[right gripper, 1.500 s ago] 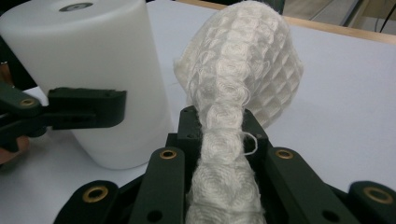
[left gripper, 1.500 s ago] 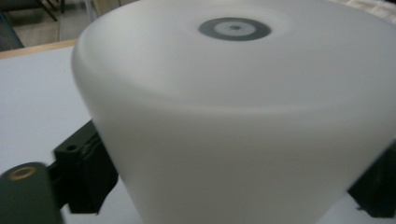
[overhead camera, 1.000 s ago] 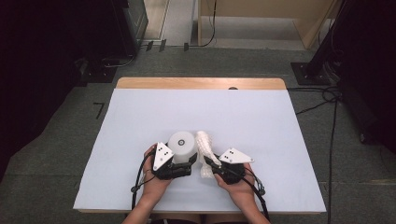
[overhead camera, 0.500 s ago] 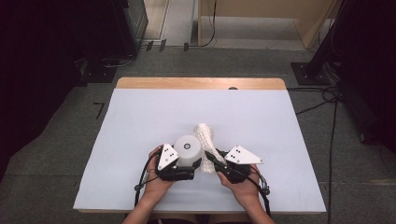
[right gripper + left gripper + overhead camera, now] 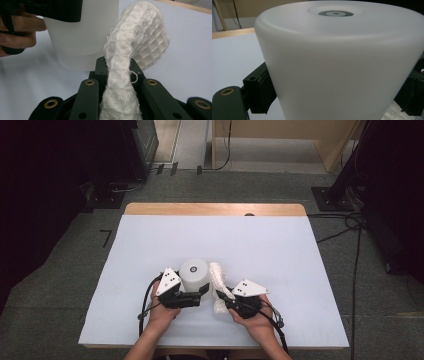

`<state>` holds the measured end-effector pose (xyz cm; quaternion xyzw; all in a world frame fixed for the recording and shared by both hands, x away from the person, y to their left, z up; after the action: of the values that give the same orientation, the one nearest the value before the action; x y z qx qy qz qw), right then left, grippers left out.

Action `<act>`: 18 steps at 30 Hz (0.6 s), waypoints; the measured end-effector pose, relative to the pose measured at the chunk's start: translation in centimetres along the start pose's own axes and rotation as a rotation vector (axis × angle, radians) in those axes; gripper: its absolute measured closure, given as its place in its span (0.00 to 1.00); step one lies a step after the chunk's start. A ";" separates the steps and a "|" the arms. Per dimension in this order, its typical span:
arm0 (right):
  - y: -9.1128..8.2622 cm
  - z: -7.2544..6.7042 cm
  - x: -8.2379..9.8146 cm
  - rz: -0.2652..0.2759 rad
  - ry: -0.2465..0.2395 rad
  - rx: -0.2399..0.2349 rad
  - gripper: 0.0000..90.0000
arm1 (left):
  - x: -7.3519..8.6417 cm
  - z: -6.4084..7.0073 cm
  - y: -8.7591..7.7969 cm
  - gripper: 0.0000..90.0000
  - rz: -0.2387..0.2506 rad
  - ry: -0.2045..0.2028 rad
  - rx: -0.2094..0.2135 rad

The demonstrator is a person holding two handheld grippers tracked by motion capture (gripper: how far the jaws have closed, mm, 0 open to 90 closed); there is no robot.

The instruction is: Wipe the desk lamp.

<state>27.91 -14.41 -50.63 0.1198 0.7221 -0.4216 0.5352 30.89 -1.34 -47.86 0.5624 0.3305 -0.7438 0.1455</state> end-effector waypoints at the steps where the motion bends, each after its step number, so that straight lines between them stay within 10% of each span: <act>1: 0.0 0.1 0.0 -0.001 0.001 0.007 0.84 | 0.2 0.1 0.2 0.10 -0.008 0.007 0.005; 8: -1.7 0.5 -1.9 0.083 -0.001 0.043 0.84 | 1.1 1.3 1.2 0.10 -0.048 0.099 0.011; 18: -2.1 2.1 -1.5 0.099 0.035 0.089 0.84 | 2.5 -1.3 1.6 0.09 -0.062 0.136 -0.073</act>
<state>28.59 -16.81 -48.44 0.1863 0.7051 -0.4241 0.5369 31.98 -1.33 -50.88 0.5954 0.3837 -0.6956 0.1200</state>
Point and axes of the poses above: each handheld gripper's, and its own axes: y roughly forward along the jaws, x roughly out of its underside, z roughly to its right, the point moved 8 cm from there along y, roughly forward along the jaws, and after that the axes turned 2 degrees about x, right-handed, at the moved point
